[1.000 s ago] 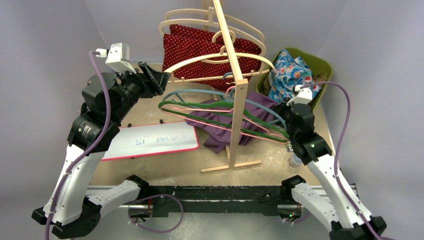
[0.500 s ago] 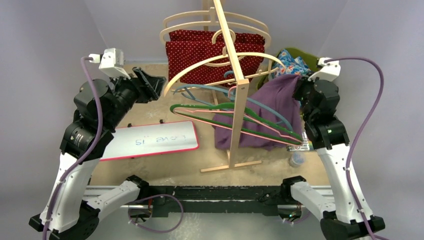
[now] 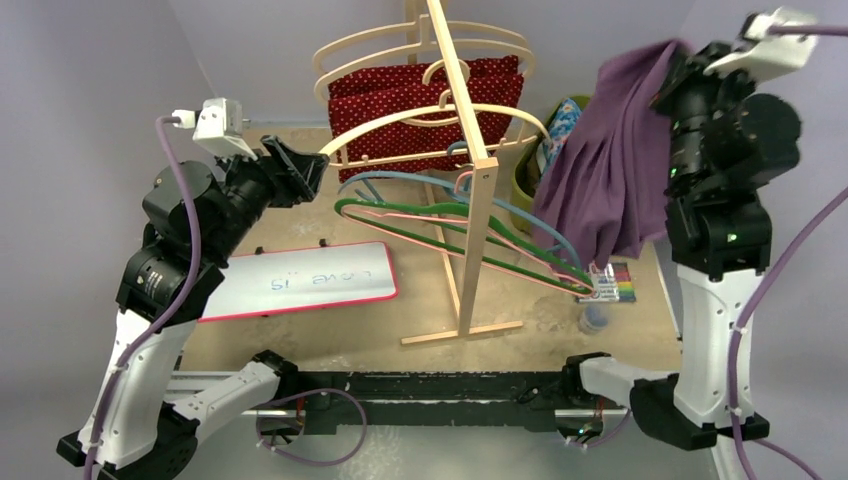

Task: Remove the skirt from the hanger
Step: Place the skirt in the bin.

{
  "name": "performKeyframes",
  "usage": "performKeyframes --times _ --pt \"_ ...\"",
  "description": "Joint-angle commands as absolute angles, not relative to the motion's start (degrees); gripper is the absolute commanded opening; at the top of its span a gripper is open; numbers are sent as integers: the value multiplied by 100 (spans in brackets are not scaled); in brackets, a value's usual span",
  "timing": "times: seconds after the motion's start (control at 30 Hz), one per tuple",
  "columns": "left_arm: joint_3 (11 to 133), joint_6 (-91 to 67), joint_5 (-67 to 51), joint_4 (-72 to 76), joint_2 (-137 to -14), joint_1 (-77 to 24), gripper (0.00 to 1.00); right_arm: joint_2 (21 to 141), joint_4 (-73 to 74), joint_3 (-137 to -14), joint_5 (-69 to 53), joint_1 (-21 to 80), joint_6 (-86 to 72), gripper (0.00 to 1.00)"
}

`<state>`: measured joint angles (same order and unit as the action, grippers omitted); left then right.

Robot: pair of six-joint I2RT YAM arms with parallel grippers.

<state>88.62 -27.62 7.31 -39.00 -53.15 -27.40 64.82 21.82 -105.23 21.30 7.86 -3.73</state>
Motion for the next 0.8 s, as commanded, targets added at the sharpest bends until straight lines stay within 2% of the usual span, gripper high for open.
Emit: performKeyframes --times 0.0,0.2,0.3,0.4,0.5,0.6,0.77 --pt "9073 -2672 885 -3744 -5201 -2707 59 7157 759 -11803 2353 765 371 0" --pt "9054 -2816 928 -3668 -5039 -2707 59 8532 606 -13296 2628 598 1076 0" --pt "9145 -2823 950 -3766 -5043 -2707 59 9030 567 -13781 2430 230 1216 0" --pt "9228 -2801 1002 -3859 -5047 -2707 59 9300 890 -14075 1746 -471 553 0" --pt "9272 -2771 1039 -3893 -5052 -2707 59 9184 884 -13544 698 -1193 -319 0" --pt "9219 -2762 1040 -3858 -5055 -2707 59 8988 760 -12601 8 -1378 -785 0" --pt "9024 -2841 934 -3717 -5078 -2708 59 8199 -438 -9680 -1214 -1380 -1681 0"
